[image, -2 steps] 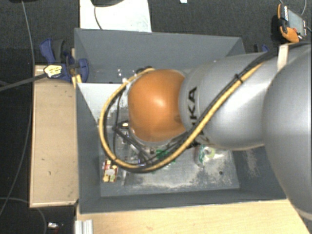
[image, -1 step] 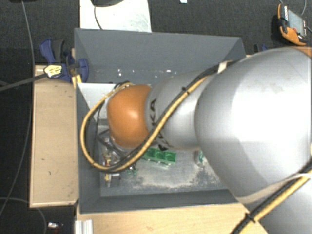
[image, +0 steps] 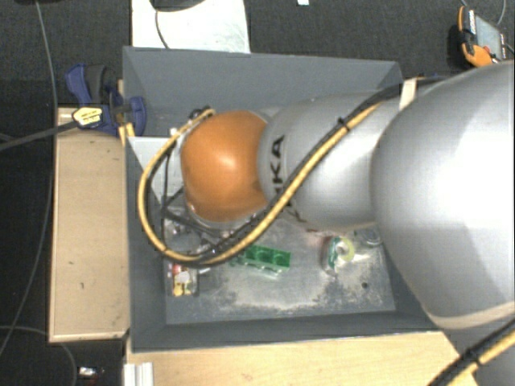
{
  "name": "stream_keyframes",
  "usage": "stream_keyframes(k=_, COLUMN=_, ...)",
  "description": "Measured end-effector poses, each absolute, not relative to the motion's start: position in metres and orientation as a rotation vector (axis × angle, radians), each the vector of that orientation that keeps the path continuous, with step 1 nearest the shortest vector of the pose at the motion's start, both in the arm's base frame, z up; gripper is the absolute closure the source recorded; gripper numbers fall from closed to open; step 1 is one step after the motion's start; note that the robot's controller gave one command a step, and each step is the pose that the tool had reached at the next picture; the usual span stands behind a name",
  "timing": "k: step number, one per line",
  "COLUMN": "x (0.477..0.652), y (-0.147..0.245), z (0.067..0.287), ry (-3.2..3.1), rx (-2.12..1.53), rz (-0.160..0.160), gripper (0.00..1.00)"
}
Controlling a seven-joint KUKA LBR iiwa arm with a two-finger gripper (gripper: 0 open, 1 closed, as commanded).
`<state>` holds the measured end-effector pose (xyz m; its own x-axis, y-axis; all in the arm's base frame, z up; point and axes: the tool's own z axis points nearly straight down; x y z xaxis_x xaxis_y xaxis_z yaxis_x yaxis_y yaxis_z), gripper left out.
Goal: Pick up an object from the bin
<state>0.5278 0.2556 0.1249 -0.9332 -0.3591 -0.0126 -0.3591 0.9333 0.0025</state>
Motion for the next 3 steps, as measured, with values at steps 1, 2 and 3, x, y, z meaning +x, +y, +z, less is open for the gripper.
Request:
stream_keyframes(k=1, x=0.519, y=0.254, z=0.069, ry=3.146, rx=-0.115, rz=0.0, gripper=0.0)
stream_keyframes(k=2, x=0.499, y=0.248, z=0.071, ry=2.916, rx=-1.142, rz=-0.005, gripper=0.0)
stream_keyframes(k=3, x=0.519, y=0.255, z=0.07, ry=3.139, rx=-0.153, rz=0.004, gripper=1.0)
